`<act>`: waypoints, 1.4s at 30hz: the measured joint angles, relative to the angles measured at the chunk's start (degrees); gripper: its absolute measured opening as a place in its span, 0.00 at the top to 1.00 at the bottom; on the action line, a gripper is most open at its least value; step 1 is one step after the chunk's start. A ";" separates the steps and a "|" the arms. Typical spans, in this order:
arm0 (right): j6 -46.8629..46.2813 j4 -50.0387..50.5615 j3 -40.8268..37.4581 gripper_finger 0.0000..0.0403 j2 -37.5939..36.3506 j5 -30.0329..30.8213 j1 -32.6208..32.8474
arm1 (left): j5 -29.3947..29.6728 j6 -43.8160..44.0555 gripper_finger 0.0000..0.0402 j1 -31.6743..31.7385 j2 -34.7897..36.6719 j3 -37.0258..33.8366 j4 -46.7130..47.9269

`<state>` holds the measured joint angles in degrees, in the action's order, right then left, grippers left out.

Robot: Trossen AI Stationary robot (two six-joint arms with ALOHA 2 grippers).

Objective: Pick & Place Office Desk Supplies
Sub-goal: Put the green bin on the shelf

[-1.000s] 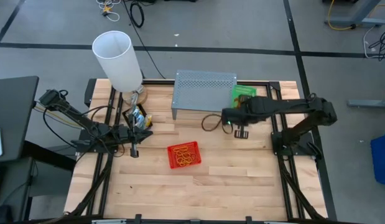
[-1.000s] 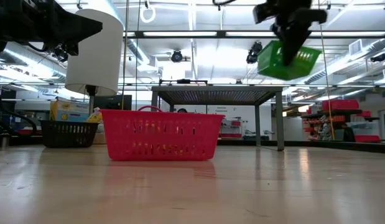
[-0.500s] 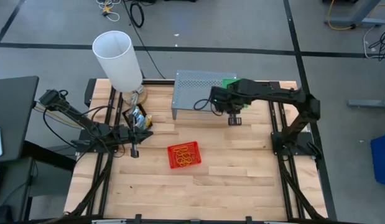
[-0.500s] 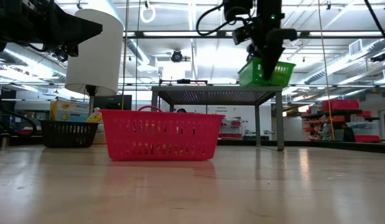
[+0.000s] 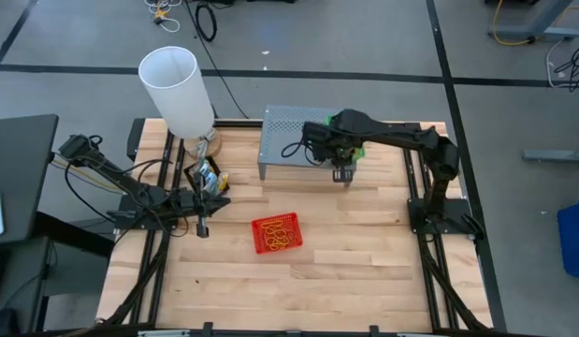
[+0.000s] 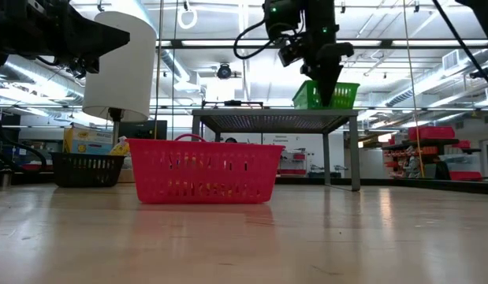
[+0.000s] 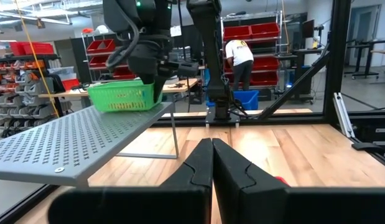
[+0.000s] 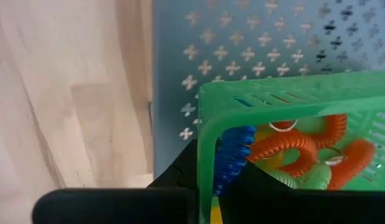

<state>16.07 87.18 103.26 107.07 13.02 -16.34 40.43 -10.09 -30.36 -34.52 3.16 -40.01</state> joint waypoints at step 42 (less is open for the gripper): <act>-0.68 -2.51 -0.15 0.49 -0.02 2.03 0.13 | -0.01 0.44 0.99 -0.01 -0.02 0.00 1.42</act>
<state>15.39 84.66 103.11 107.04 15.05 -16.21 40.42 -9.65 -30.37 -34.54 3.16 -38.59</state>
